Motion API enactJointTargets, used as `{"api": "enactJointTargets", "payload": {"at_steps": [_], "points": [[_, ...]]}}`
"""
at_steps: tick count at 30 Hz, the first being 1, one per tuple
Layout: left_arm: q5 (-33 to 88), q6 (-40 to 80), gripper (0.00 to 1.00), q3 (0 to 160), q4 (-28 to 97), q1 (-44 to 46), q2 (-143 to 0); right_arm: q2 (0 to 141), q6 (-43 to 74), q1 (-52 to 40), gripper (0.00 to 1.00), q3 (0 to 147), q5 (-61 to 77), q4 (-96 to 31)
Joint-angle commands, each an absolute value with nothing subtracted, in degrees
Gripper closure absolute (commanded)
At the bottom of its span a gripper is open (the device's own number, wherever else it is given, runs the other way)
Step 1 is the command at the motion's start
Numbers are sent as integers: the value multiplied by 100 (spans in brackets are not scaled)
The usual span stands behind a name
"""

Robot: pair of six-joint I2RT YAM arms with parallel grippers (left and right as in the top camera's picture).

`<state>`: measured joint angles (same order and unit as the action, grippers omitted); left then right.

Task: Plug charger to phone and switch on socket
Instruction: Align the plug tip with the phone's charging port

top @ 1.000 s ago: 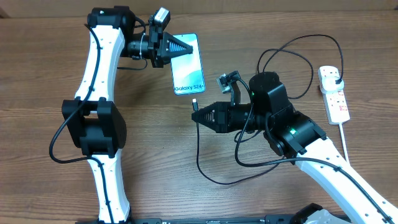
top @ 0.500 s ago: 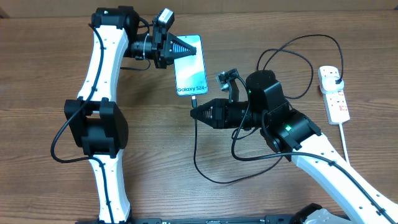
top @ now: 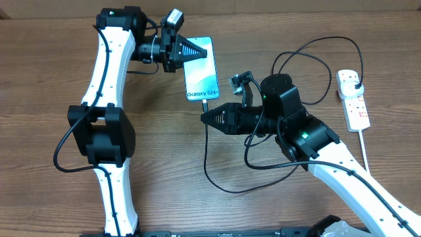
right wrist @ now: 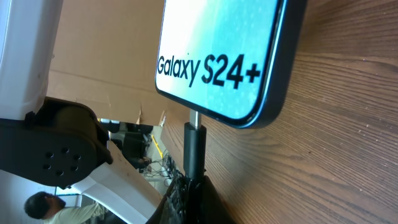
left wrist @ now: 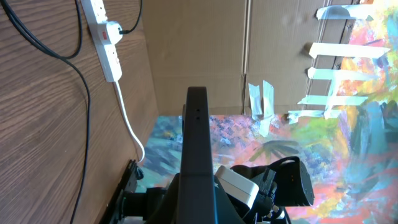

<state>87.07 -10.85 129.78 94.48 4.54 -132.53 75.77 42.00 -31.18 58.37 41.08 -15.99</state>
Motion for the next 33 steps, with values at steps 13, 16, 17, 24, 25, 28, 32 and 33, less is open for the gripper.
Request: {"api": "enactJointTargets", "payload": {"at_steps": [13,16,17,24,25,28,32,33], "points": [[9056,-1024,96,13102,9450,602,-13008,7605,4329,-3144,96,5843,4047,-1496],[9056,-1024,96,13102,9450,602,-13008,7605,4331,-3138,96,5843,3992,-1498],[9059,-1024,96,13102,9450,602,-13008,7605,4338,-3131,96,5843,3986,-1492],[9059,-1024,96,13102,9465,602,-13008,7605,4611,-2936,96,5843,3986,-1459],[9059,-1024,96,13102,9459,602,-13008,7605,4654,-2915,96,5843,3988,-1439],[9059,-1026,96,13102,9463,602,-13008,7605,4718,-2912,96,5843,3951,-1398],[9059,-1026,96,13102,9463,604,-13008,7620,4829,-2912,96,5843,3859,-1363],[9059,-1024,96,13102,9463,602,-13008,7620,4829,-2912,96,5843,3857,-1354]]}}
